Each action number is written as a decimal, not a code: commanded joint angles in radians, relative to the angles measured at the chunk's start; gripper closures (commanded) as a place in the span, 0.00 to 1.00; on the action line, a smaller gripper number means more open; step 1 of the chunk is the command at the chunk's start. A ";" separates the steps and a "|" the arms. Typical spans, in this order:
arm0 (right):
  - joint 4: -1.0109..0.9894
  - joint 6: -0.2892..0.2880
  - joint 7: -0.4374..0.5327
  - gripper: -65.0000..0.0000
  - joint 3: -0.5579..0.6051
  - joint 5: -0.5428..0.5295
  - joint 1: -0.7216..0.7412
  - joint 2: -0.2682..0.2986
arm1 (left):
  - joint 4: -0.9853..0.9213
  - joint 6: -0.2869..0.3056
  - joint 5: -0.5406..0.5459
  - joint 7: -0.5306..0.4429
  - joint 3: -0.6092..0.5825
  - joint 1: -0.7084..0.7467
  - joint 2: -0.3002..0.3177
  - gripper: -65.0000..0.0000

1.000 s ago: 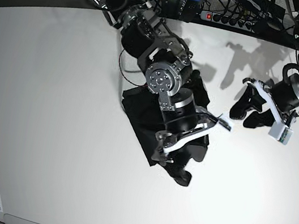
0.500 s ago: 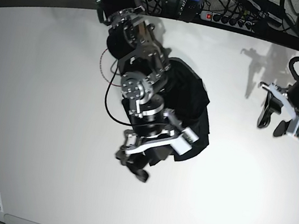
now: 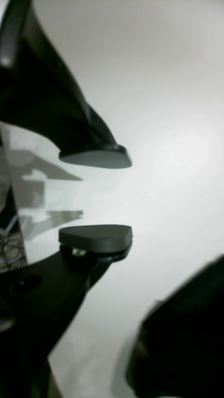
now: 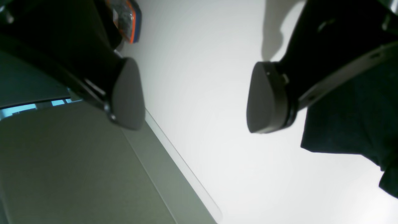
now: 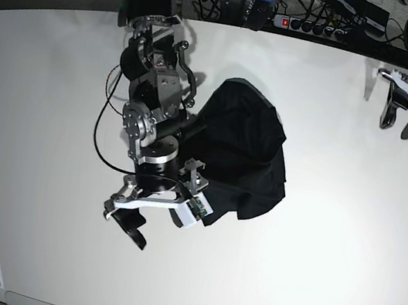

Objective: Fold the T-shirt properly
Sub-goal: 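Press and adjust the bundled shirt with the right gripper, then grasp the bundle's edge with the right gripper and fold it over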

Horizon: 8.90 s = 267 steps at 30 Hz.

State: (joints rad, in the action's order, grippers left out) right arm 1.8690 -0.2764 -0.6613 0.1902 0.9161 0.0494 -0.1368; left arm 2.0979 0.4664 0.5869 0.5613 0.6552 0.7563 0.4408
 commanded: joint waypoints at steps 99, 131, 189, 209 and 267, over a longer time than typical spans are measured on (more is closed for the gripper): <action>-0.007 -0.133 -0.127 0.31 0.096 -0.315 -0.052 0.033 | 0.016 -0.002 -0.074 -0.030 -0.116 0.027 0.025 0.56; 0.059 -0.133 -0.125 0.31 0.048 -0.315 -0.208 0.085 | 0.014 -0.002 -0.074 -0.030 -0.119 0.030 0.025 0.57; 0.028 -0.133 -0.127 0.45 0.128 -0.318 -0.090 0.084 | 0.014 -0.002 -0.075 -0.030 -0.119 0.032 0.020 0.57; -0.091 -0.133 -0.125 0.46 0.190 -0.318 -0.087 0.082 | 0.014 -0.002 -0.075 -0.030 -0.119 0.032 0.020 0.57; -0.388 0.145 -0.219 1.00 0.826 -0.314 0.172 -0.017 | 0.008 -0.002 -0.074 -0.031 -0.193 0.029 0.022 0.57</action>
State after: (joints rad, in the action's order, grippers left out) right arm 1.4559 -0.1406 -0.8989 1.0168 0.5938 0.2054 -0.1307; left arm 2.0941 0.4664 0.5011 0.5529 0.4541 0.7807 0.4473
